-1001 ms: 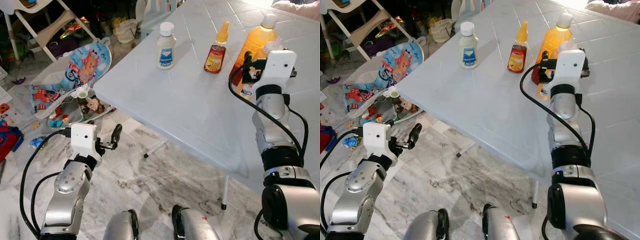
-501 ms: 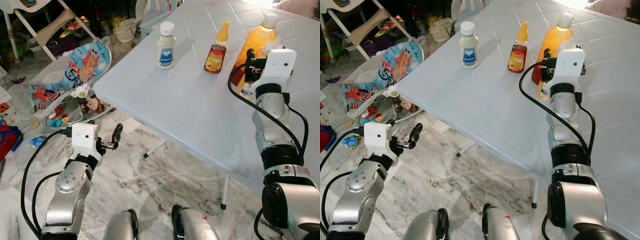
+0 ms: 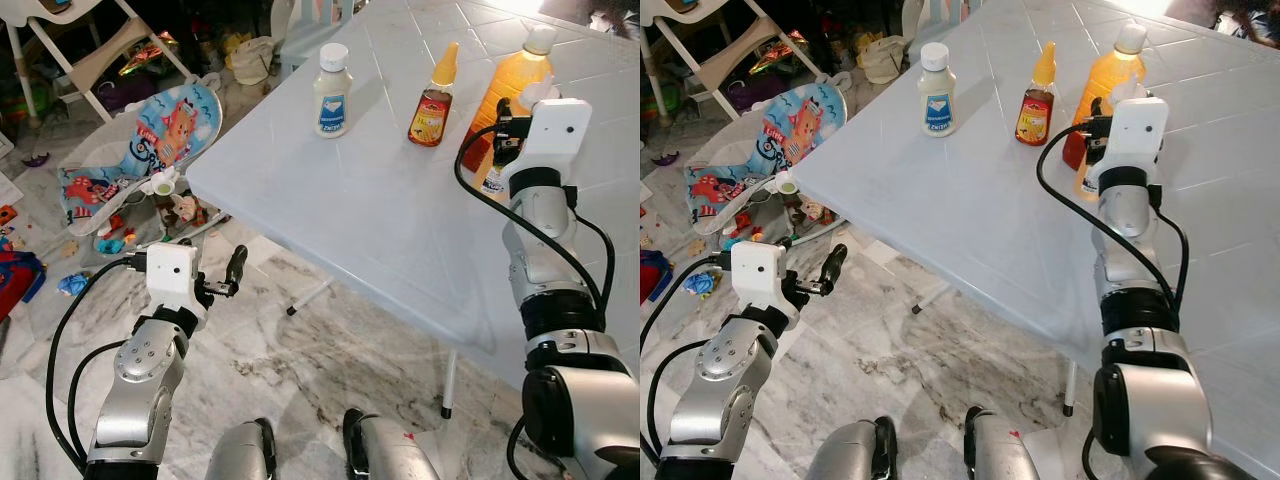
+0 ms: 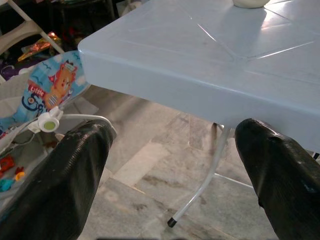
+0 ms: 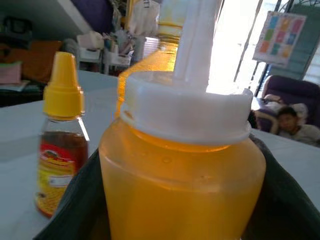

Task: Restocking fridge

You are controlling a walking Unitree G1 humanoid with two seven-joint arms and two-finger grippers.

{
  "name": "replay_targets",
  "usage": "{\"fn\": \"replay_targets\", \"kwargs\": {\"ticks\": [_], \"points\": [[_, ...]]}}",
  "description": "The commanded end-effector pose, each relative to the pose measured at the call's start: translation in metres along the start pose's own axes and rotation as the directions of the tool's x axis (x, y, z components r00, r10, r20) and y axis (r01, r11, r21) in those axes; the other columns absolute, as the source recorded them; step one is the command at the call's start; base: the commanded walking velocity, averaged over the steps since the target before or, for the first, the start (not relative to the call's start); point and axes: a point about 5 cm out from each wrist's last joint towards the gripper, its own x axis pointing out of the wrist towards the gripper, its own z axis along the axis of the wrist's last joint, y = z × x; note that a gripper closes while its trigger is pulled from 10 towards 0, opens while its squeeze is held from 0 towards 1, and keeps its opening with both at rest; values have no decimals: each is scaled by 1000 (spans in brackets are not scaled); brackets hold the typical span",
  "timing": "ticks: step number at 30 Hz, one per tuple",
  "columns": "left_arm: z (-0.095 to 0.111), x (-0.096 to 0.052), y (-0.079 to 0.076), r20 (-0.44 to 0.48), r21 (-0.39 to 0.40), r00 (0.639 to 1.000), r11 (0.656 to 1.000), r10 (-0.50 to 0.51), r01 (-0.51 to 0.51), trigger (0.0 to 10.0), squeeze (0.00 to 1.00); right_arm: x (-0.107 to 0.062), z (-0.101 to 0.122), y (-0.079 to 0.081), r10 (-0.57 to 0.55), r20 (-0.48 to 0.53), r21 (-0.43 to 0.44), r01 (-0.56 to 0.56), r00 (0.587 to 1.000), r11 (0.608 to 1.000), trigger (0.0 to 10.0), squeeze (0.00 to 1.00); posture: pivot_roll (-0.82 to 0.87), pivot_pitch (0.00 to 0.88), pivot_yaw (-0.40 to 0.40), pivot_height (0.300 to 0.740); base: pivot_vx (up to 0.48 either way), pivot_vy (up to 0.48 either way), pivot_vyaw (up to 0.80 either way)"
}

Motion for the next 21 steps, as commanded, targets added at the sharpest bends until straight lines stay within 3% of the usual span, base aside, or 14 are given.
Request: {"fn": "replay_targets", "kwargs": {"ticks": [1, 8, 14, 18, 21], "points": [[-1, -1, 5, -4, 11, 1000, 1000, 25, -25, 10000, 0, 0, 7, 6, 32, 21, 19, -32, 999, 999, 10000, 0, 24, 177, 24, 740, 0, 0, 0], [10, -1, 11, 25, 24, 998, 998, 58, -59, 10000, 0, -6, 16, 17, 87, 46, 82, -90, 995, 993, 10000, 0, 27, 192, 10, 740, 0, 0, 0], [-1, -7, 15, -16, 11, 988, 988, 151, -151, 10000, 0, -35, 11, 38, 189, 17, 146, -190, 982, 971, 10000, 0, 14, 197, -15, 740, 0, 0, 0], [-5, -7, 11, -28, 6, 988, 989, 151, -151, 10000, 0, -47, 9, 49, 236, 6, 154, -234, 972, 960, 10000, 0, 11, 191, -20, 740, 0, 0, 0], [-8, -6, 6, -34, -14, 989, 990, 141, -141, 10000, 0, -55, 16, 62, 263, 3, 209, -258, 965, 943, 10000, 0, 4, 177, -21, 740, 0, 0, 0]]}}
